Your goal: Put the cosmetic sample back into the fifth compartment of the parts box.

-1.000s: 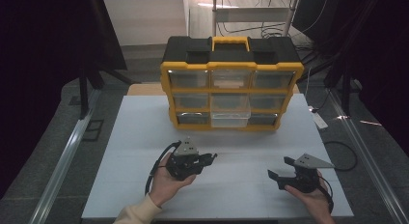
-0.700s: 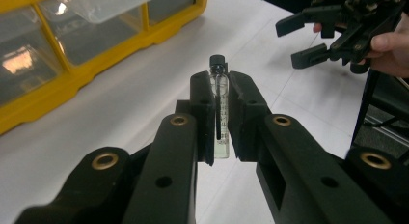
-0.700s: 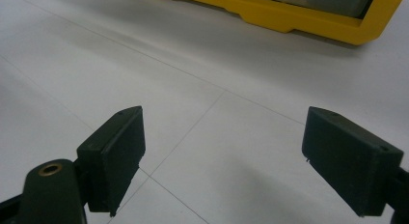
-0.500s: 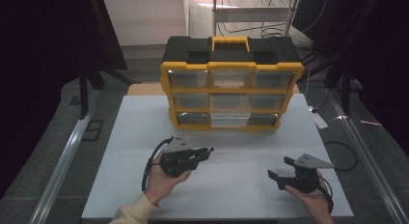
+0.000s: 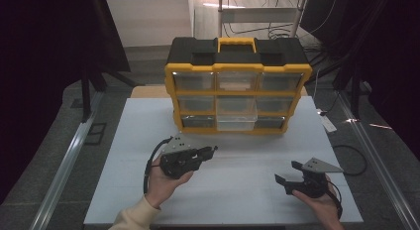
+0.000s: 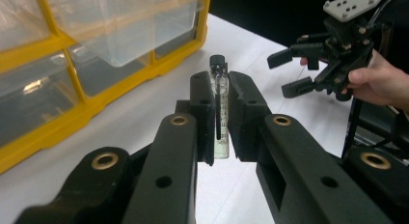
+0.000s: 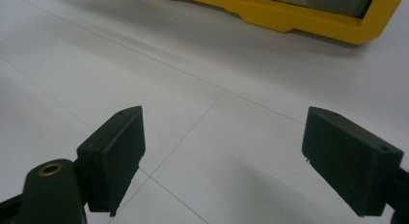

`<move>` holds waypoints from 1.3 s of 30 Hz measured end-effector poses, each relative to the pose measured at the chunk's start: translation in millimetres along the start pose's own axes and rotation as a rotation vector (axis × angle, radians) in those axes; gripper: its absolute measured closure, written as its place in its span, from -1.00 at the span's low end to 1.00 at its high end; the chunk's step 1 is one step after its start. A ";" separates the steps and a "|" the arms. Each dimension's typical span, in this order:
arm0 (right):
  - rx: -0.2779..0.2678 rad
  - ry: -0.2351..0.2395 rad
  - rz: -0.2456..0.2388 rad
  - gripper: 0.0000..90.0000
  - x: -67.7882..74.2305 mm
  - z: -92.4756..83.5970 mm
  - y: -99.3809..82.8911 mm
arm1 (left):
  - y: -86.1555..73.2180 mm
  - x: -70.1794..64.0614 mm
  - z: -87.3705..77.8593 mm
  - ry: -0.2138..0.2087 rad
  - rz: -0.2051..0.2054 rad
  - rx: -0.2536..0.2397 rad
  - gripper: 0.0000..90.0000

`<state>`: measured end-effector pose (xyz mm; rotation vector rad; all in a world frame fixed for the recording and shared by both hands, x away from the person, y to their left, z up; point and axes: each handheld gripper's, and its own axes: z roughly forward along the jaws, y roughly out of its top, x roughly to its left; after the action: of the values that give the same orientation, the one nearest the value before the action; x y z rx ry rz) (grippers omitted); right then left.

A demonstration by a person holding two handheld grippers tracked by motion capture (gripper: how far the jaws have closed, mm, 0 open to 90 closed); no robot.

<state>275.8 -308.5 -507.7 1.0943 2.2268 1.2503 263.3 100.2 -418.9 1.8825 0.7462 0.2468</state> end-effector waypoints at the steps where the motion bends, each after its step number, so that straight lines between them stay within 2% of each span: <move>1: 0.000 -0.003 0.003 -0.66 0.0 -0.4 0.1 | 1.3 0.4 -0.3 -0.003 -0.001 -0.005 0.80; 10: -0.005 0.000 0.013 -0.66 -1.0 -0.7 0.1 | 12.4 -1.4 -0.8 -0.014 0.010 -0.035 0.80; 22: -0.006 0.000 0.013 -0.66 -1.4 -0.8 -0.1 | 23.8 -0.6 -0.9 -0.009 0.019 -0.067 0.80; 28: -0.013 0.004 0.008 -0.66 -0.1 -2.3 0.7 | 34.7 -1.4 -2.5 0.000 0.031 -0.081 0.80; 34: -0.014 0.007 0.010 -0.66 -0.5 -2.8 0.7 | 43.6 1.5 -2.7 -0.005 0.021 -0.103 0.80; 39: -0.012 0.005 0.016 -0.66 -0.9 -2.6 0.6 | 54.2 1.6 -1.6 -0.003 0.038 -0.114 0.80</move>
<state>275.0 -310.5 -505.8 1.1079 2.2161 1.2729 284.5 88.4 -370.4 1.7902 0.6809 0.3043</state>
